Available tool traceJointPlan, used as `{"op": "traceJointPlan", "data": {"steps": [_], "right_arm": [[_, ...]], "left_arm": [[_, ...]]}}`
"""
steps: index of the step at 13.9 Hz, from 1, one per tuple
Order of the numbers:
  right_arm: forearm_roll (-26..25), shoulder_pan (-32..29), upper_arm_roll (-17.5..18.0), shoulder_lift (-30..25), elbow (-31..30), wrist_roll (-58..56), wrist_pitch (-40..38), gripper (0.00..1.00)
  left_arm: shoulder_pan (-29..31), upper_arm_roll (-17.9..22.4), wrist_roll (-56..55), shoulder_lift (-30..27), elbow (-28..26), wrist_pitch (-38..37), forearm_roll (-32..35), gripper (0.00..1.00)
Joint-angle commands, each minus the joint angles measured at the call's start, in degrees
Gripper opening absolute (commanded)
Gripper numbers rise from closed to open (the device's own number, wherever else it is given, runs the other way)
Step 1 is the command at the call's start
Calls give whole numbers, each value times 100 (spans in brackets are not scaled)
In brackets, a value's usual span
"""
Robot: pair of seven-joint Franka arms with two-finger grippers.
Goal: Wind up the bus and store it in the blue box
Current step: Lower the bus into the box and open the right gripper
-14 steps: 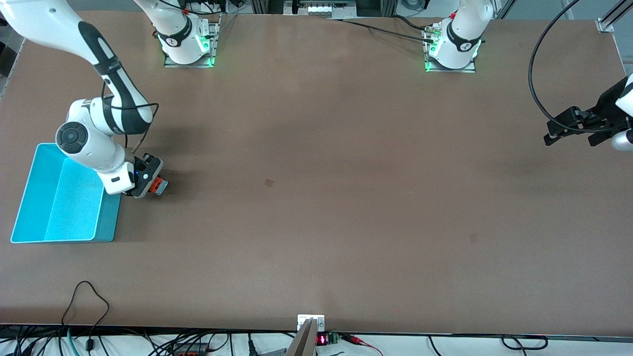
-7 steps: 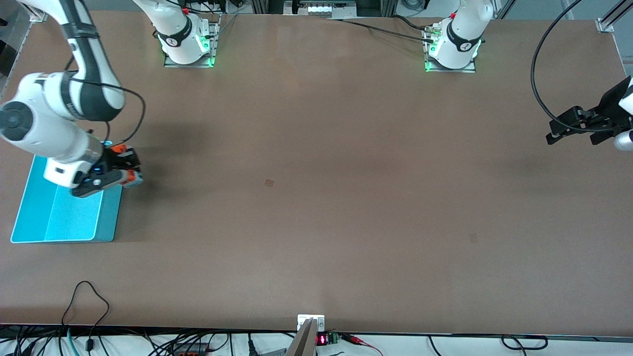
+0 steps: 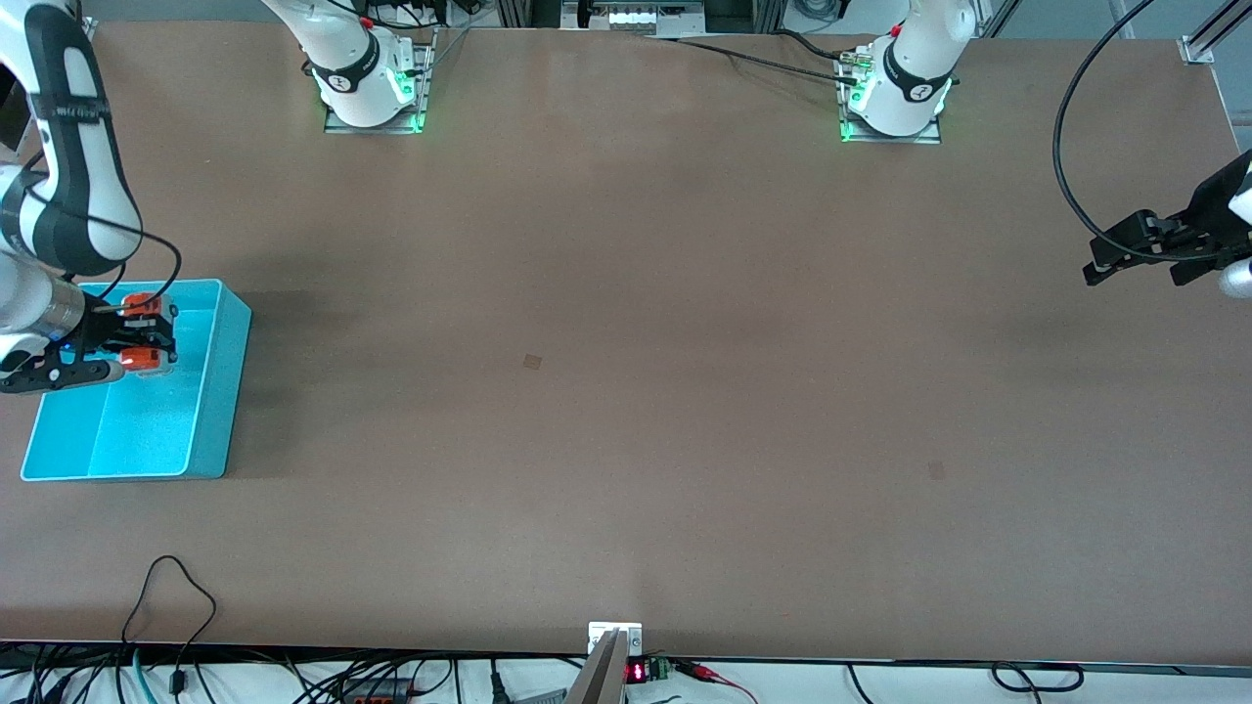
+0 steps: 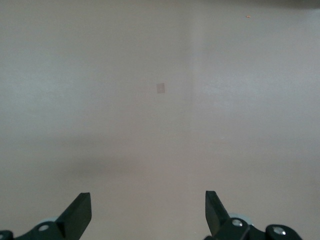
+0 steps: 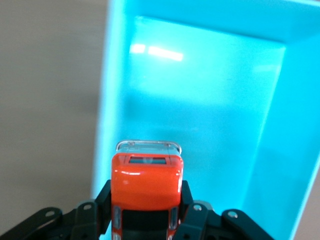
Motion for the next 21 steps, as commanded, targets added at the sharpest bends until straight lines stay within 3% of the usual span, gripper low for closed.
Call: {"op": "traceJointPlan", "data": {"steps": [1,6,7,8,9,10,11,14,18,21], "right_arm": [[211,-3,-315,719,302,-471,615,0],[440,-92,-342,1142,320,-462,670,0],[441,-92,-342,1168,320,-462,670,15],[441,-92,-342,1186,320,-462,670,53],[441,-100,-342,1186,320,-462,670,65],[441,-100,-342,1186,311,-462,687,95],[441,-118,-342,1178,311,-471,696,100],[449,-101,-342,994,355,-462,661,100],[406,13,-211,28,504,-428,118,100],[317,128,79,-613,855,-383,-759,100]], "left_arm": [[12,16,58,-65,-5,-92,74,100],[12,25,58,-65,13,-110,74,100],[12,16,58,-73,13,-119,74,100],[12,8,58,-74,21,-119,74,100],[12,16,58,-74,30,-145,74,100],[12,34,58,-65,30,-232,82,100],[47,34,58,-56,30,-259,82,100],[65,-19,58,-65,48,-277,91,100],[65,-54,58,-74,57,-268,100,100],[65,-45,58,-65,57,-260,82,100]]}}
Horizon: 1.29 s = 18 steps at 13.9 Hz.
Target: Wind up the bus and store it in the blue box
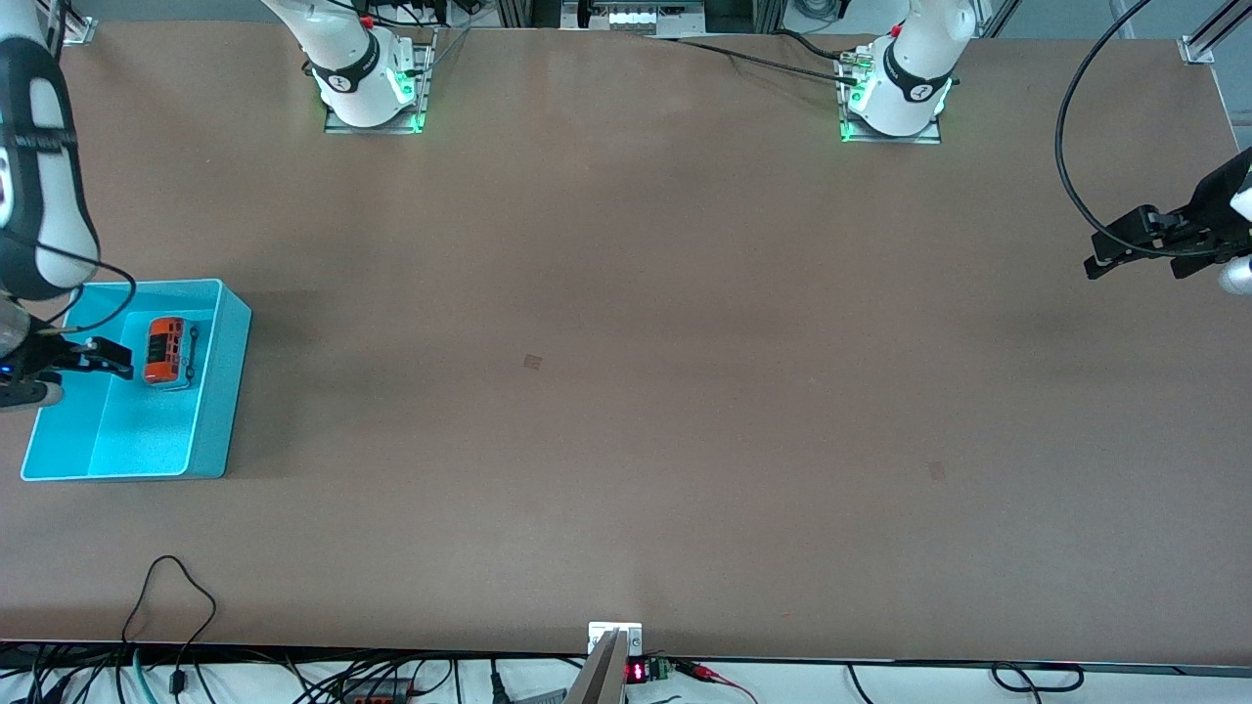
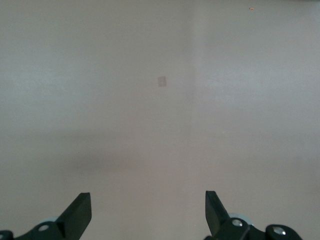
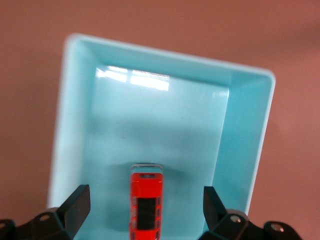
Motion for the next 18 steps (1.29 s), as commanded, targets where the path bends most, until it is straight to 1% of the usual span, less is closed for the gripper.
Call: {"op": "traceJointPlan", "data": {"steps": [1,2,3,5,7,8,9,10,12,18], "right_arm": [[70,67,140,-750,107,-92,-869,100],[114,93,201,-1005,108,-66,-1290,100],[175,128,375,-1243,186,-22,-1720,100],[176,286,491,-1482,484,415,-2416,100],[88,619,570,-1465,1054,1179,-3302,100],[62,777,596,-1439,1266,1417,-3577,100],[88,883,605,-1421,1390,1663,-3788,100],[140,1006,606,-1421,1443,2223,-4016,100],[88,1165,588,-1430,1444,2413,-4010,100],[88,1192,597,-1421,1444,2422,-4054,100]], "left_arm": [[34,-44,58,-48,54,-100,82,100],[34,-44,58,-48,54,-100,91,100],[34,-44,58,-48,54,-91,82,100],[34,-44,58,-39,54,-74,74,100],[25,-53,67,-48,54,-74,91,100],[34,-53,58,-39,54,-48,91,100],[25,-53,67,-30,54,-39,82,100],[25,-44,58,-30,54,-38,82,100],[25,-53,58,-30,54,-47,82,100],[34,-35,94,-22,63,-38,109,100]]}}
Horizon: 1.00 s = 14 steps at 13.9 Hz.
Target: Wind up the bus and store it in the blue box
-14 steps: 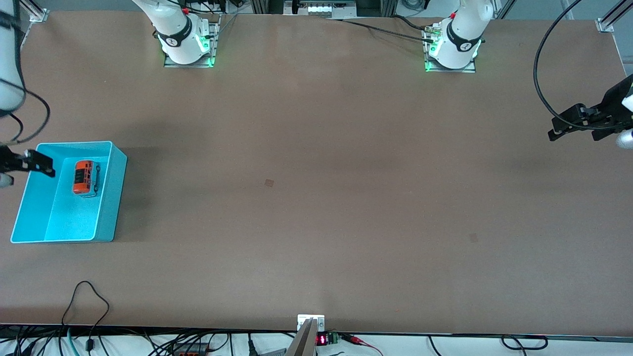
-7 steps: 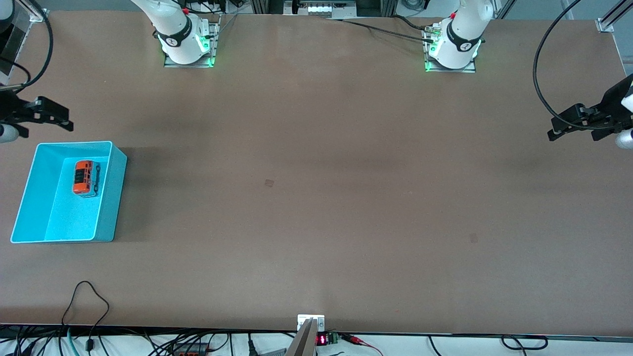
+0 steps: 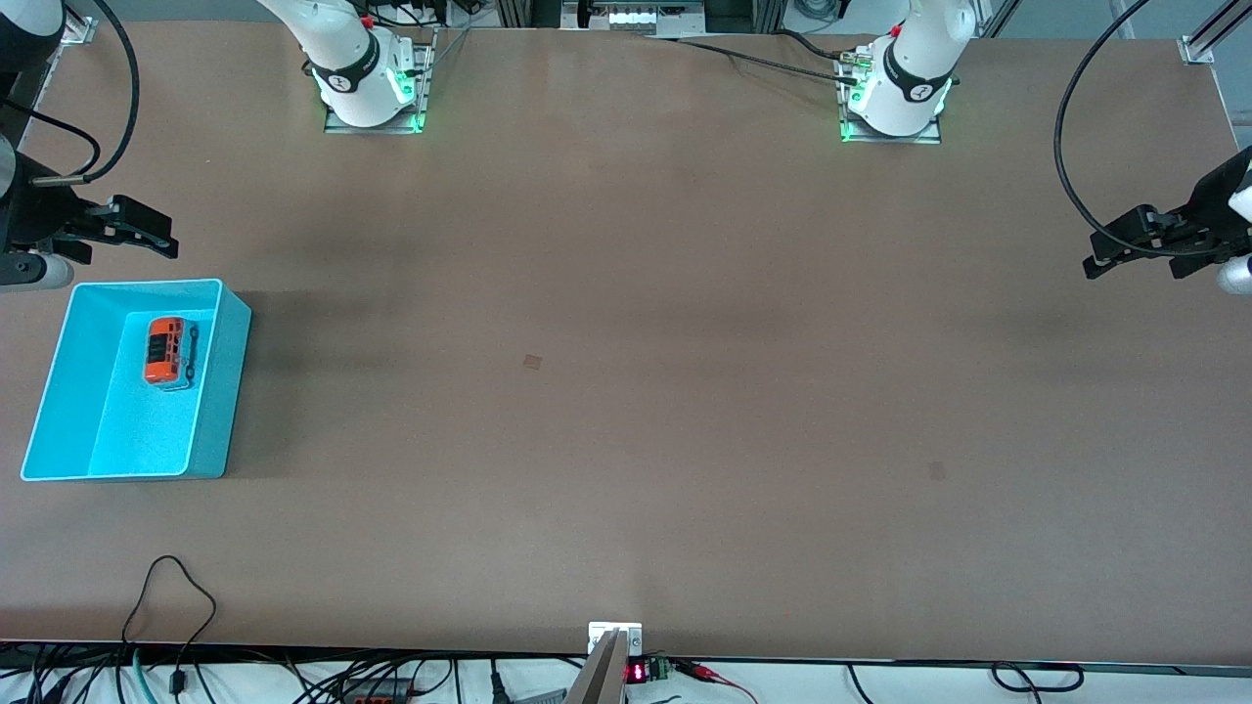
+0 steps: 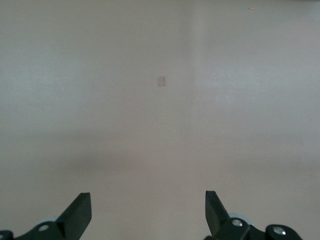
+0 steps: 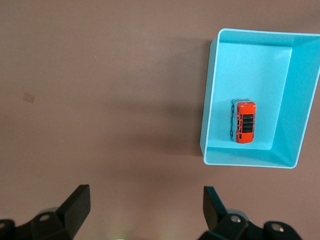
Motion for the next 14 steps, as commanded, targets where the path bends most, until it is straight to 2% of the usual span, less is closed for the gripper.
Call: {"op": "traceJointPlan", "data": {"steps": [1,8,11,14], "right_arm": [[-7,54,-22,60,179,74,-155,100],[-16,36,-31,60,179,74,-164,100],[-25,28,-40,60,170,100,-603,100],[37,-34,-75,77,108,188,-604,100]], "left_arm": [[34,-32,93,-21,62,-40,109,100],[25,-32,111,-21,62,-40,109,100],[25,-41,111,-21,62,-49,65,100],[-19,-41,111,-21,71,-49,56,100]]}}
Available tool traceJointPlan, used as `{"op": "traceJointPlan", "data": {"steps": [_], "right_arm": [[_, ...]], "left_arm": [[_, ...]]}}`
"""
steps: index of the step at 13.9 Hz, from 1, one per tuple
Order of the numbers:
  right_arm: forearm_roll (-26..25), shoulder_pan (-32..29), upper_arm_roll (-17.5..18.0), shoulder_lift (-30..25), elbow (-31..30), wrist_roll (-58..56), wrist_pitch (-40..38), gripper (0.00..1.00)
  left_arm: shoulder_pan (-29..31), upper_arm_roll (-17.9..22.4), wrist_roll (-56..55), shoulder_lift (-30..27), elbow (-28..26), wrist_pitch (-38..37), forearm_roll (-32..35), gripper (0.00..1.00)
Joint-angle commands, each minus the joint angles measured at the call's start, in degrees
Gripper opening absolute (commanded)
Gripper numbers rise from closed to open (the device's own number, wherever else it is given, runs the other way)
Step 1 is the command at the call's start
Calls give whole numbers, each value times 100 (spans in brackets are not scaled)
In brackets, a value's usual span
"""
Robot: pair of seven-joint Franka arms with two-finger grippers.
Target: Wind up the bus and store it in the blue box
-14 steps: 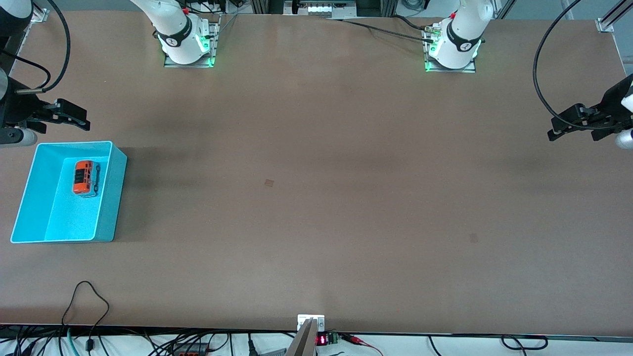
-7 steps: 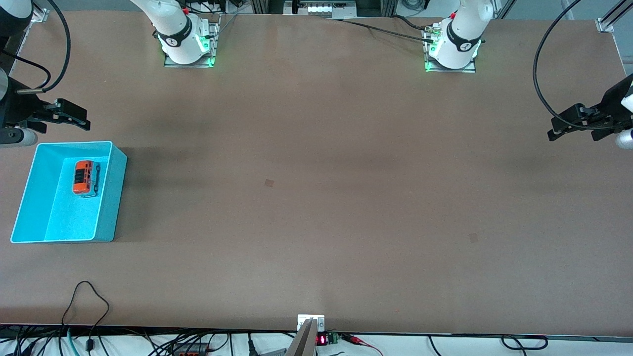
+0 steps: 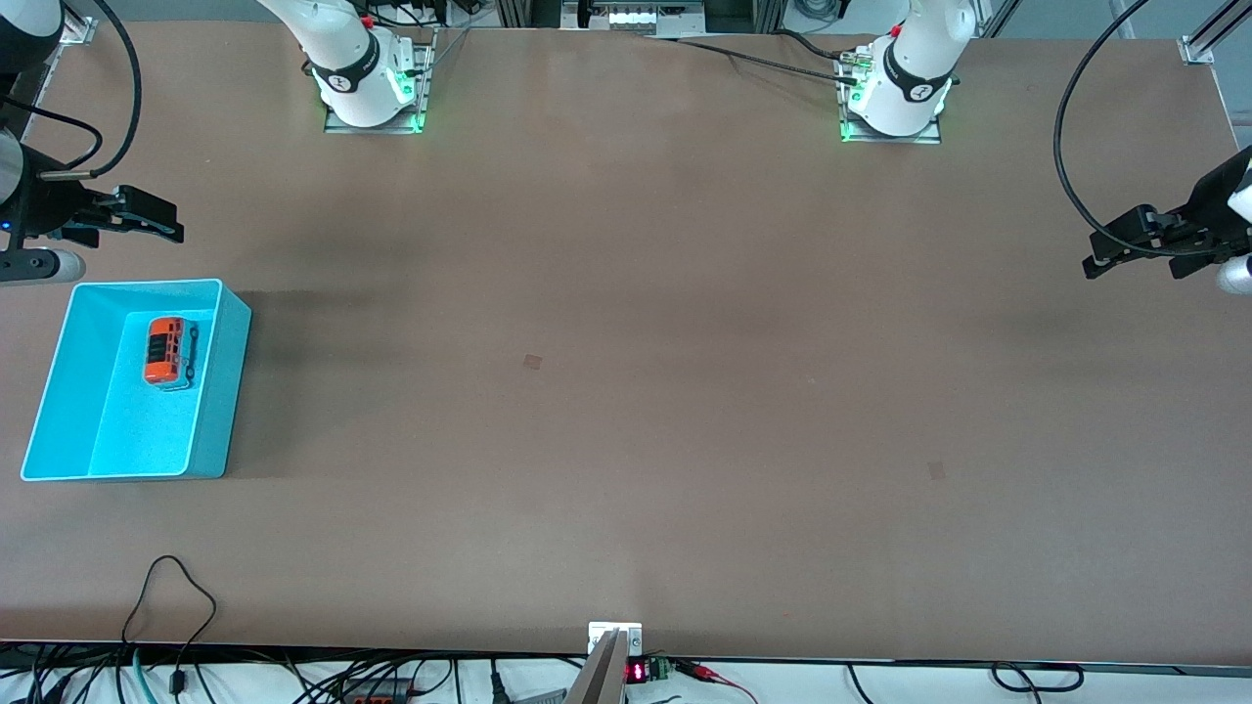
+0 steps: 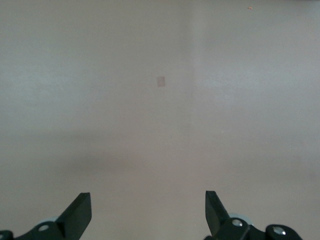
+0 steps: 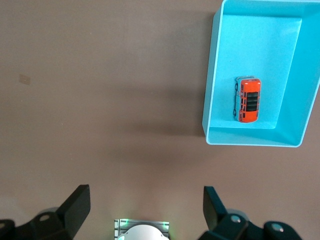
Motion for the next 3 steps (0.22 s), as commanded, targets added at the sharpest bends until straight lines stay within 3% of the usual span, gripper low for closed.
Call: {"op": "traceJointPlan", "data": {"steps": [1,3], "right_arm": [[38,-6,-46,69,98,107,-126,100],[29,3,-46,61,98,116,-100,100]], "left_arm": [[-10,-30,107,-21,62,-49,47,100],[25,-22,107,-21,62,-57,47,100]]}}
